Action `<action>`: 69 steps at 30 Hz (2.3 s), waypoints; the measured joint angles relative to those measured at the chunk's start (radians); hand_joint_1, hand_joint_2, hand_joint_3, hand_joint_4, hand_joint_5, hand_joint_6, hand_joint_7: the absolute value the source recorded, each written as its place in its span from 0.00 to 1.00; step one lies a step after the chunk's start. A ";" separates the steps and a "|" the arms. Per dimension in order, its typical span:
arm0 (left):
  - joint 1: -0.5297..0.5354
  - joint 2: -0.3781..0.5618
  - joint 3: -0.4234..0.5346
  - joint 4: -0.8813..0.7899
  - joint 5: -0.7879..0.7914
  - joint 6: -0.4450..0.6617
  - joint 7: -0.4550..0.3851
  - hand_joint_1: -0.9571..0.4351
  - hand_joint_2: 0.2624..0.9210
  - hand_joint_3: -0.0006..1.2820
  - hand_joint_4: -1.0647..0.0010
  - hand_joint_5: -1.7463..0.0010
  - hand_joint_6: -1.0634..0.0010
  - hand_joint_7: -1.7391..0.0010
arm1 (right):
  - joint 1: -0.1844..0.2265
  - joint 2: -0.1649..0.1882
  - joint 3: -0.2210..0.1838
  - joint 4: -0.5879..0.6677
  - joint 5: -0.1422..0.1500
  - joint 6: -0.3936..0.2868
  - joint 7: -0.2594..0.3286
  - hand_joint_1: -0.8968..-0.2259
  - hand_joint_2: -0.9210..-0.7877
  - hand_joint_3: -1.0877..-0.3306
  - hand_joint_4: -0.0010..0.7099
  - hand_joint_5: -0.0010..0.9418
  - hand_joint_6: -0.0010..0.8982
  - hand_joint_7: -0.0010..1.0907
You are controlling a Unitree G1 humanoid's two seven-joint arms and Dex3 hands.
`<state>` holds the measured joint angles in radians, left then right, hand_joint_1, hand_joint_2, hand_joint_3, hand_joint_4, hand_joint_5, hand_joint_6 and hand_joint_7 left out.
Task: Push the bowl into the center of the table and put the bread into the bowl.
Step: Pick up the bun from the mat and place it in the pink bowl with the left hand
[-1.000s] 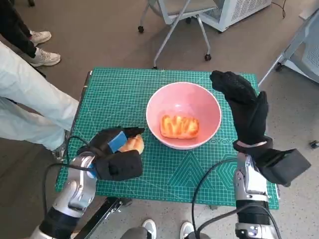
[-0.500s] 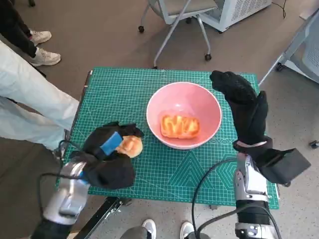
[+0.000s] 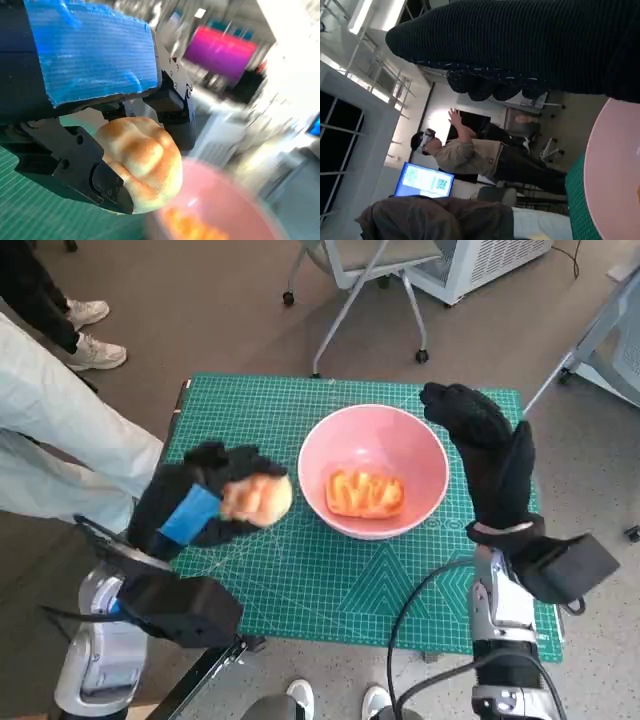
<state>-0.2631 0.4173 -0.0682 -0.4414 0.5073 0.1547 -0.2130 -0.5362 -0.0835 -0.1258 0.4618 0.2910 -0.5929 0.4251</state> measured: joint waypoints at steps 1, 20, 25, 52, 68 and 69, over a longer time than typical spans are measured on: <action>-0.016 -0.008 -0.006 0.001 0.003 0.000 0.003 0.69 0.90 0.02 0.14 0.43 0.26 0.47 | -0.001 0.000 0.000 0.002 0.000 -0.002 0.001 0.35 0.00 0.44 0.25 0.00 0.11 0.45; -0.402 -0.147 -0.215 0.419 0.104 -0.127 0.081 0.69 0.93 0.02 0.16 0.43 0.31 0.44 | -0.008 0.005 -0.001 0.020 0.002 -0.024 0.011 0.33 0.00 0.44 0.25 0.00 0.10 0.45; -0.485 -0.179 -0.249 0.597 0.110 -0.174 0.108 0.69 0.96 0.01 0.20 0.42 0.35 0.39 | -0.004 0.005 -0.003 0.014 0.007 -0.025 0.011 0.33 0.00 0.44 0.24 0.00 0.10 0.45; -0.598 -0.233 -0.318 0.940 0.057 -0.121 -0.125 0.43 1.00 0.01 0.94 1.00 0.73 1.00 | 0.026 0.004 -0.027 -0.048 0.018 -0.024 -0.004 0.35 0.00 0.43 0.25 0.00 0.11 0.46; -0.599 -0.178 -0.185 0.829 -0.139 -0.005 -0.288 0.41 1.00 0.02 1.00 1.00 0.81 1.00 | 0.029 -0.007 -0.028 -0.093 0.015 0.000 -0.036 0.36 0.00 0.44 0.25 0.00 0.12 0.46; -0.596 -0.175 -0.174 0.809 -0.154 0.001 -0.291 0.41 1.00 0.02 1.00 1.00 0.81 1.00 | 0.029 -0.007 -0.028 -0.097 0.015 0.002 -0.037 0.36 0.00 0.44 0.25 0.00 0.12 0.46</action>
<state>-0.8589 0.2423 -0.2422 0.3677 0.3534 0.1556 -0.5044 -0.5076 -0.0909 -0.1539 0.3645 0.3064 -0.5904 0.3876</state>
